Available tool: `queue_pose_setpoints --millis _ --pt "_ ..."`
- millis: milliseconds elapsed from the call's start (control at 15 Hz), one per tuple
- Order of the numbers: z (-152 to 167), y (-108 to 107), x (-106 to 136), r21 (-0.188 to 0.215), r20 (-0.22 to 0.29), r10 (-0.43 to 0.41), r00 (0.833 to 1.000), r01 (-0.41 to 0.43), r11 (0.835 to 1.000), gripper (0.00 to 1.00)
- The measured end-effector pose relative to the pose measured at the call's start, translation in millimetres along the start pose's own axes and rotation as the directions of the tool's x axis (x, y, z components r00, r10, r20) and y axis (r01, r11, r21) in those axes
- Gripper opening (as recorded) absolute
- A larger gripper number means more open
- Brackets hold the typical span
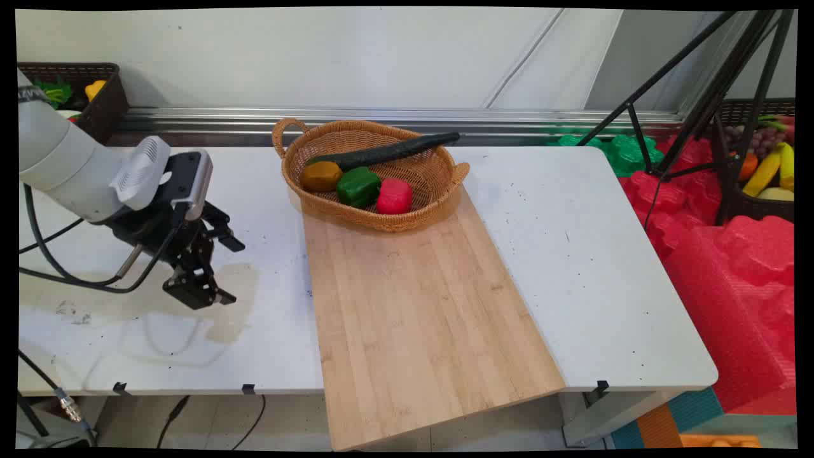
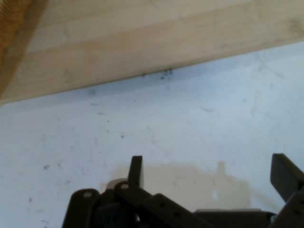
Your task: Pick up the cucumber from the vegetable basket
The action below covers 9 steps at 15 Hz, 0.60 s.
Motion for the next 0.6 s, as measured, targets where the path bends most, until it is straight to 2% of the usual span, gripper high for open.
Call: queue_pose_setpoints --millis 133,333,600 --pt "-2 -3 2 0.017 -0.014 -0.007 1.0 0.007 1.0 1.0" --pt "-8 -11 10 0.054 -0.062 -0.021 0.998 0.024 0.998 1.0" --pt "-27 -30 33 0.14 -0.198 -0.045 0.979 0.073 0.987 1.0"
